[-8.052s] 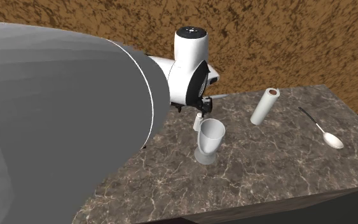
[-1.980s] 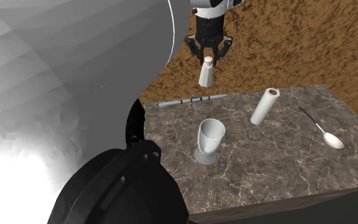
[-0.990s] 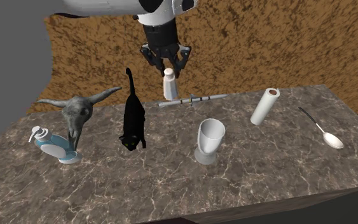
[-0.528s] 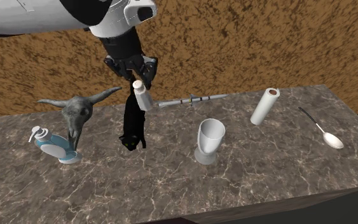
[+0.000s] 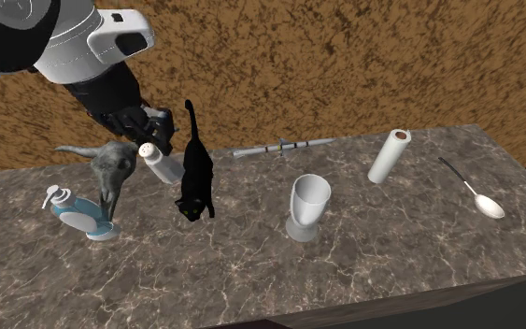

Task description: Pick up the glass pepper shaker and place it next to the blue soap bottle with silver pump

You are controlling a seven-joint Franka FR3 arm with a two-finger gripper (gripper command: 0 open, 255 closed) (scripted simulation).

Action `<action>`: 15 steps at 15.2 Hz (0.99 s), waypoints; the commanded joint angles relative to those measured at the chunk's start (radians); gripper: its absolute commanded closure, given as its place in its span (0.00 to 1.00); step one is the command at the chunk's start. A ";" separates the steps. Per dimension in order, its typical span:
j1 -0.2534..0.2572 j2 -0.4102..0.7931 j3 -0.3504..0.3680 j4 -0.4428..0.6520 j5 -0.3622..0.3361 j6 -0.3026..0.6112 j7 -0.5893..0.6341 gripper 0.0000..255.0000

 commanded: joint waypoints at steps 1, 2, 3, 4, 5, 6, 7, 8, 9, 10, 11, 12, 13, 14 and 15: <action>0.019 -0.035 0.032 -0.015 0.019 -0.022 0.042 1.00; 0.028 -0.052 0.047 -0.023 0.028 -0.031 0.061 1.00; 0.038 -0.067 0.062 -0.030 0.038 -0.040 0.081 1.00; 0.047 -0.082 0.078 -0.037 0.049 -0.049 0.100 1.00; 0.056 -0.095 0.094 -0.042 0.059 -0.057 0.121 1.00; 0.066 -0.108 0.110 -0.045 0.070 -0.066 0.141 1.00; 0.075 -0.120 0.126 -0.048 0.080 -0.075 0.161 1.00; 0.084 -0.131 0.143 -0.050 0.092 -0.084 0.182 1.00; 0.093 -0.140 0.160 -0.050 0.103 -0.093 0.203 1.00; 0.101 -0.149 0.178 -0.049 0.114 -0.102 0.225 1.00; 0.110 -0.156 0.195 -0.048 0.125 -0.111 0.246 1.00; 0.118 -0.163 0.213 -0.045 0.137 -0.119 0.268 1.00; 0.126 -0.168 0.232 -0.041 0.148 -0.127 0.290 1.00; 0.134 -0.172 0.250 -0.035 0.159 -0.135 0.313 1.00; 0.138 -0.174 0.261 -0.032 0.166 -0.140 0.326 1.00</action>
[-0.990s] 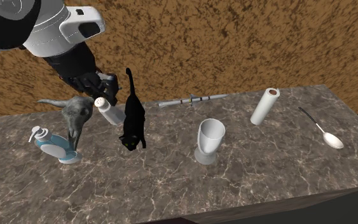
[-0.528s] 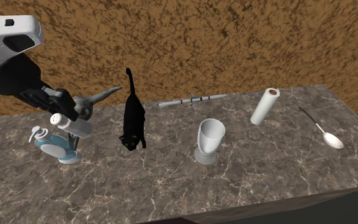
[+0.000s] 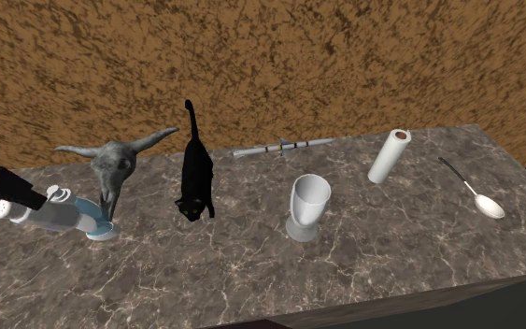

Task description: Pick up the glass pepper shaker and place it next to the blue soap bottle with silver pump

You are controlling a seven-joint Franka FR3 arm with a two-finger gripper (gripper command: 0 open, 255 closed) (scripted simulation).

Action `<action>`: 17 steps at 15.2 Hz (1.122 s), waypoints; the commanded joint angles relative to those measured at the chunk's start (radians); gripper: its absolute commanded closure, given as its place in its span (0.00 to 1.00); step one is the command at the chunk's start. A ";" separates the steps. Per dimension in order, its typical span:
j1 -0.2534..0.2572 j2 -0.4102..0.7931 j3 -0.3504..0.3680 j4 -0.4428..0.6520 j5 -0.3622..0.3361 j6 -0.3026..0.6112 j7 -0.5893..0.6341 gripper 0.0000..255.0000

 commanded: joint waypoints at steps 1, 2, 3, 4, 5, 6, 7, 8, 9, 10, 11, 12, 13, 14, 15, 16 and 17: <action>0.006 -0.002 0.019 -0.008 0.011 0.006 0.021 1.00; 0.008 -0.006 0.021 -0.023 0.014 0.018 0.021 1.00; 0.010 -0.009 0.023 -0.038 0.016 0.030 0.022 1.00; 0.011 -0.011 0.026 -0.053 0.019 0.043 0.023 1.00; 0.013 -0.014 0.028 -0.068 0.021 0.055 0.023 1.00; 0.015 -0.016 0.031 -0.083 0.024 0.067 0.024 1.00; 0.016 -0.019 0.033 -0.097 0.026 0.080 0.025 1.00; 0.018 -0.021 0.036 -0.112 0.029 0.092 0.025 1.00; 0.019 -0.022 0.039 -0.126 0.031 0.105 0.026 1.00; 0.021 -0.024 0.042 -0.140 0.034 0.117 0.027 1.00; 0.022 -0.025 0.045 -0.154 0.036 0.130 0.028 1.00; 0.024 -0.026 0.048 -0.167 0.039 0.142 0.029 1.00; 0.025 -0.027 0.051 -0.181 0.041 0.155 0.030 1.00; 0.027 -0.028 0.054 -0.194 0.044 0.168 0.031 1.00; 0.028 -0.028 0.058 -0.207 0.047 0.181 0.032 1.00; 0.029 -0.028 0.061 -0.220 0.049 0.194 0.033 1.00; 0.031 -0.028 0.065 -0.233 0.052 0.207 0.034 1.00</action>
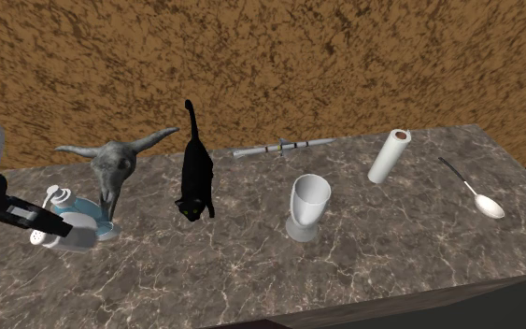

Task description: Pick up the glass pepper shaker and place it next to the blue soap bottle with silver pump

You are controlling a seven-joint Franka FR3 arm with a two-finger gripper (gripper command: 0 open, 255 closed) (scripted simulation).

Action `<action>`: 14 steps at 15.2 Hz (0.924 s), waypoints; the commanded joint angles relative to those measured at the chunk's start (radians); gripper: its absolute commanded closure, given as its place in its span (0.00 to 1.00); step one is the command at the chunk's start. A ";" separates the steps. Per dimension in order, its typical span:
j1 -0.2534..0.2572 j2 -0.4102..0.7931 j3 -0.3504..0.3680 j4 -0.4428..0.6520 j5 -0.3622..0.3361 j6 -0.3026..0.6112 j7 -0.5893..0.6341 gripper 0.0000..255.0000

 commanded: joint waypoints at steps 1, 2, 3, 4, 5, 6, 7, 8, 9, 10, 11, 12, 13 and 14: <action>0.002 0.002 0.008 -0.026 0.005 0.028 0.002 1.00; 0.003 0.003 0.011 -0.038 0.008 0.041 0.003 1.00; 0.004 0.003 0.015 -0.051 0.010 0.055 0.005 1.00; 0.005 0.005 0.019 -0.063 0.013 0.068 0.006 1.00; 0.006 0.006 0.023 -0.075 0.015 0.081 0.007 1.00; 0.007 0.008 0.027 -0.087 0.018 0.095 0.009 1.00; 0.008 0.010 0.032 -0.098 0.021 0.109 0.010 1.00; 0.009 0.012 0.036 -0.110 0.023 0.123 0.011 1.00; 0.009 0.015 0.041 -0.121 0.026 0.136 0.013 1.00; 0.010 0.018 0.045 -0.133 0.028 0.151 0.014 1.00; 0.011 0.021 0.050 -0.144 0.031 0.165 0.016 1.00; 0.011 0.024 0.055 -0.154 0.033 0.179 0.018 1.00; 0.012 0.028 0.060 -0.165 0.036 0.193 0.019 1.00; 0.012 0.032 0.065 -0.176 0.038 0.208 0.021 1.00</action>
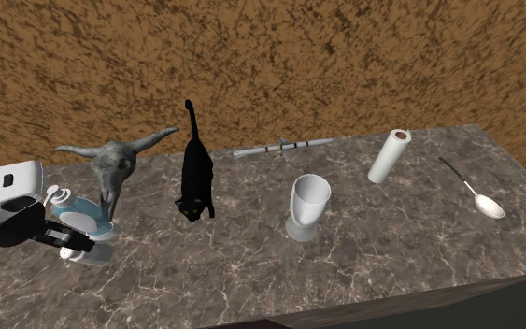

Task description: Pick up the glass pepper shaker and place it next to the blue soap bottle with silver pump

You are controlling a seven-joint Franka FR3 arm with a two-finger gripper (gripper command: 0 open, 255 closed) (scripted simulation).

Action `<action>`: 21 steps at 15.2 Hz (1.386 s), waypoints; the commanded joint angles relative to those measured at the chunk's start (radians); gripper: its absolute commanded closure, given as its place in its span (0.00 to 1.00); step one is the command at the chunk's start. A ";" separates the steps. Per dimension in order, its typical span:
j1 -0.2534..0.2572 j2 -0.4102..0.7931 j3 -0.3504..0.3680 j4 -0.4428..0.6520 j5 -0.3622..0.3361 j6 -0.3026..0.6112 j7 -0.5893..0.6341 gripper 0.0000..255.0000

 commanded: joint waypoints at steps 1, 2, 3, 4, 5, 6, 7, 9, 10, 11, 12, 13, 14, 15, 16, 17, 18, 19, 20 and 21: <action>0.000 0.009 0.010 -0.022 0.005 0.031 0.003 1.00; 0.000 0.014 0.015 -0.032 0.007 0.046 0.005 1.00; 0.000 0.019 0.021 -0.042 0.009 0.061 0.007 1.00; 0.000 0.024 0.026 -0.052 0.012 0.076 0.009 1.00; 0.000 0.030 0.032 -0.061 0.014 0.091 0.011 1.00; -0.001 0.036 0.038 -0.070 0.016 0.107 0.013 1.00; -0.001 0.043 0.044 -0.080 0.018 0.122 0.016 1.00; -0.003 0.058 0.056 -0.097 0.021 0.154 0.020 1.00; -0.004 0.065 0.062 -0.106 0.023 0.171 0.023 1.00; -0.006 0.074 0.069 -0.114 0.024 0.187 0.026 1.00; -0.007 0.082 0.075 -0.122 0.026 0.204 0.029 1.00; -0.009 0.091 0.082 -0.130 0.027 0.220 0.031 1.00; -0.011 0.101 0.089 -0.138 0.027 0.237 0.035 1.00; -0.014 0.110 0.096 -0.145 0.028 0.254 0.038 1.00; -0.017 0.121 0.104 -0.153 0.028 0.272 0.041 1.00; -0.020 0.131 0.111 -0.160 0.028 0.289 0.045 1.00; -0.023 0.143 0.119 -0.166 0.028 0.307 0.049 1.00; -0.027 0.154 0.127 -0.173 0.028 0.325 0.053 1.00; -0.031 0.166 0.135 -0.179 0.027 0.343 0.057 1.00; -0.035 0.179 0.143 -0.185 0.025 0.362 0.062 1.00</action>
